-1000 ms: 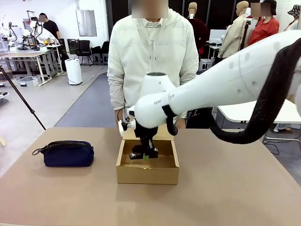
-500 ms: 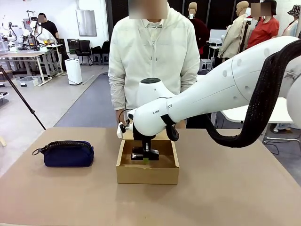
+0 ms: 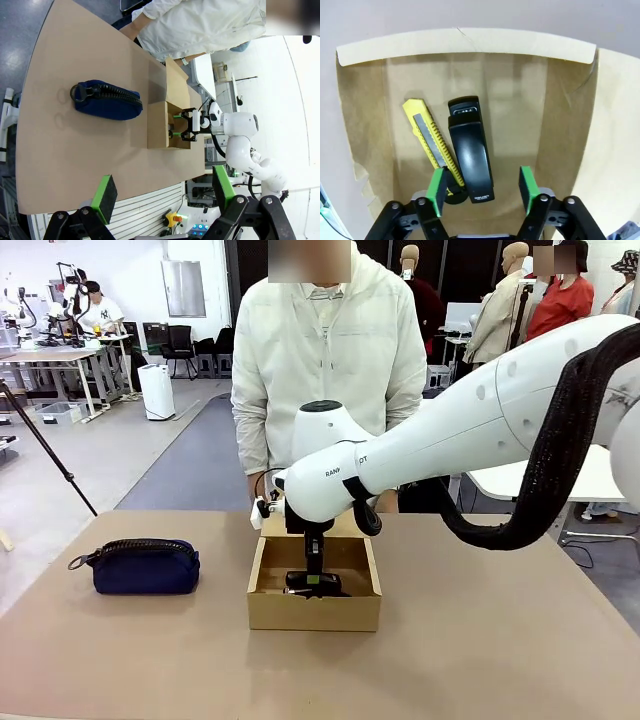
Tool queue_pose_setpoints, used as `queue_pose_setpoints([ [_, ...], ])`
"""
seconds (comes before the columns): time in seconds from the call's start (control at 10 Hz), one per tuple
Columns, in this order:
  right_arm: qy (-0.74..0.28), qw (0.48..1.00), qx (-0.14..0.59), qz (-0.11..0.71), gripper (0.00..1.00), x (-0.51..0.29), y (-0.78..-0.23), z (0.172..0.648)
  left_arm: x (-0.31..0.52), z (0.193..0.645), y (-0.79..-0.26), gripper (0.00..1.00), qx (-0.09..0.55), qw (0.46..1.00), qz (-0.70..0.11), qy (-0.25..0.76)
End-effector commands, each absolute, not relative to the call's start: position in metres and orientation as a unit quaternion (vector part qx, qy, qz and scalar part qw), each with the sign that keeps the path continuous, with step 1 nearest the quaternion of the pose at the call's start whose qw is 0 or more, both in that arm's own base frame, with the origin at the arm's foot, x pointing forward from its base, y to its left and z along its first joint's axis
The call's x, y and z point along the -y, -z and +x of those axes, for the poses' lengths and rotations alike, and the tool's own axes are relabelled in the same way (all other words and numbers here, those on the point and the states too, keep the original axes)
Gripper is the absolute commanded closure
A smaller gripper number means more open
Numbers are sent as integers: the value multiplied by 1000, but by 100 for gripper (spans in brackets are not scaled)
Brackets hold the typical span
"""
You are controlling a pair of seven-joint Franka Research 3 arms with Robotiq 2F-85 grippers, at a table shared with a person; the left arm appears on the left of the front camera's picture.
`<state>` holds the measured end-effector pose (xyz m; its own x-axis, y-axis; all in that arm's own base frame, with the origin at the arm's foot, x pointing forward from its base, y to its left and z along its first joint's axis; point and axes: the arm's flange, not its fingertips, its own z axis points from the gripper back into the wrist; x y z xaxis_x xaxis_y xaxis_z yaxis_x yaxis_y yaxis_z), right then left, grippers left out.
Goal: Pack the items into the box.
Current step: Pick up the item indicated by the person and place it inside the Mailer Box.
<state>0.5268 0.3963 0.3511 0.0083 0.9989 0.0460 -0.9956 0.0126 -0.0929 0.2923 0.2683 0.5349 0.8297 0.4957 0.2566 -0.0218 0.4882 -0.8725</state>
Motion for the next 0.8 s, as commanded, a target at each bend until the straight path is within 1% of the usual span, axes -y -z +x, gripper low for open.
queue_pose_setpoints([
  [0.0, -688, 724, 48, -11, 0, -395, -356, 528, -269, 292, -535, 0, 254, 822, -487, -150],
  [0.2, -671, 740, 51, 0, 0, -388, -364, 533, -269, 292, -535, 0, 254, 822, -487, -150],
  [0.3, -653, 756, 49, 17, 0, -377, -379, 534, -269, 292, -535, 0, 254, 822, -487, -150],
  [0.4, -606, 794, 44, 40, 0, -359, -407, 533, -269, 292, -535, 0, 254, 822, -487, -150],
  [0.5, -563, 821, 55, 77, 0, -330, -437, 527, -269, 292, -535, 0, 254, 822, -487, -150],
  [0.7, -432, 888, 70, 138, 0, -233, -501, 501, -269, 292, -535, 0, 254, 822, -487, -150],
])
